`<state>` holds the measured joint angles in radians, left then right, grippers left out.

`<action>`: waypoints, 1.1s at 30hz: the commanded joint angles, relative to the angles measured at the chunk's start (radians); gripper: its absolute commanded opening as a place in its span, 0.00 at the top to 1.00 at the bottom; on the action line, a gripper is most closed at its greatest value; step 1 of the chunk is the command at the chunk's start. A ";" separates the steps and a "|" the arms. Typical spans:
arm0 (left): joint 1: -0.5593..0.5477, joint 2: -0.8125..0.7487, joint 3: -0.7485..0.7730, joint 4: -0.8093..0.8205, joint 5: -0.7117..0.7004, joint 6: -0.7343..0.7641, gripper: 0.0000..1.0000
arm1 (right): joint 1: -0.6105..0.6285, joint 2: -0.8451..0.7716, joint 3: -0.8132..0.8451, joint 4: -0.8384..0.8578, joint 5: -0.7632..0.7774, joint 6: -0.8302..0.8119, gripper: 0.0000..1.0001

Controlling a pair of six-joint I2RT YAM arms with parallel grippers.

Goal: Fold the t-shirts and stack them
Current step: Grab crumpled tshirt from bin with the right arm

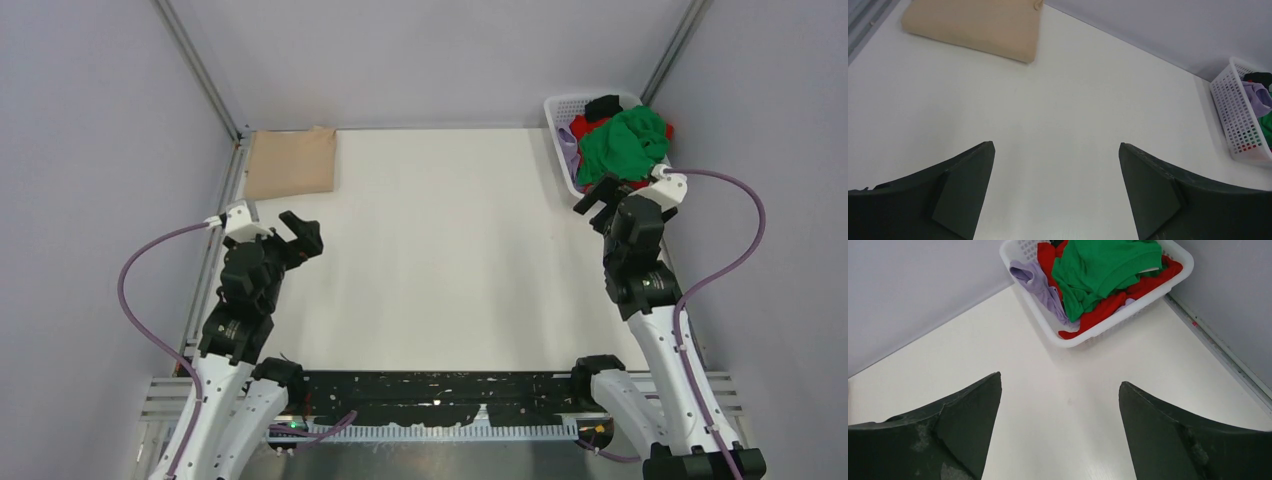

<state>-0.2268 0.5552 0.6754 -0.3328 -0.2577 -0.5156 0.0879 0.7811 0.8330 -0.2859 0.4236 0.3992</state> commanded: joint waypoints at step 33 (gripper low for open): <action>0.006 0.070 -0.036 0.053 0.034 0.009 0.01 | -0.396 1.369 1.205 -0.221 -0.352 -0.119 0.52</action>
<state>-0.2268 0.6144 0.6407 -0.3283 -0.2245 -0.5133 -0.3031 2.1426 1.9606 -0.5049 0.1368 0.2825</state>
